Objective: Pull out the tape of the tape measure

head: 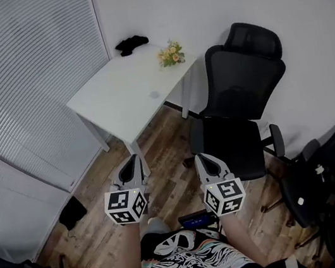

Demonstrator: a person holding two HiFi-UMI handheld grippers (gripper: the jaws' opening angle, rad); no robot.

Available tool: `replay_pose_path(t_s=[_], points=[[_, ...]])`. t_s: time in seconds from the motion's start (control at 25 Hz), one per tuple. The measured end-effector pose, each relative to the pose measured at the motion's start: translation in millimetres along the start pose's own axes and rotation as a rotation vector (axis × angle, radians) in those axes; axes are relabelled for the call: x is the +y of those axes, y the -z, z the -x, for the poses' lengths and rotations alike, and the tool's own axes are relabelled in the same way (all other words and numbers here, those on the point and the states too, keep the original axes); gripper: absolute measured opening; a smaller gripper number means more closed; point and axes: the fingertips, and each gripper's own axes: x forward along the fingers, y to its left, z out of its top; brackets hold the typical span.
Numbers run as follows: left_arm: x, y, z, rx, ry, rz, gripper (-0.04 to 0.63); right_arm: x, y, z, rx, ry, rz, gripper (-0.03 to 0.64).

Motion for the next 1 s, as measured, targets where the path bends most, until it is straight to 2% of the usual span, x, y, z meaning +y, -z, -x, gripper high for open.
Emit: replay_pose_path(t_s=[0.12, 0.24, 0.48, 0.68, 1.0], points=[[1, -1, -1, -0.017, 0.001, 0.018, 0.013, 0, 0, -3, -0.004, -0.013, 0.019, 0.003], [0, 3, -12, -0.01, 0.021, 0.029, 0.088, -4, 1, -11, -0.007, -0.025, 0.032, 0.005], [10, 17, -44, 0.021, 0.031, 0.018, 0.107, -18, 13, -44, 0.04, -0.036, 0.008, 0.005], [42, 29, -99, 0.055, 0.028, 0.047, 0.107, -37, 23, -97, 0.084, -0.047, 0.0, 0.008], [111, 30, -216, 0.125, 0.043, 0.058, 0.107, -77, 14, -217, 0.163, -0.04, 0.003, 0.018]])
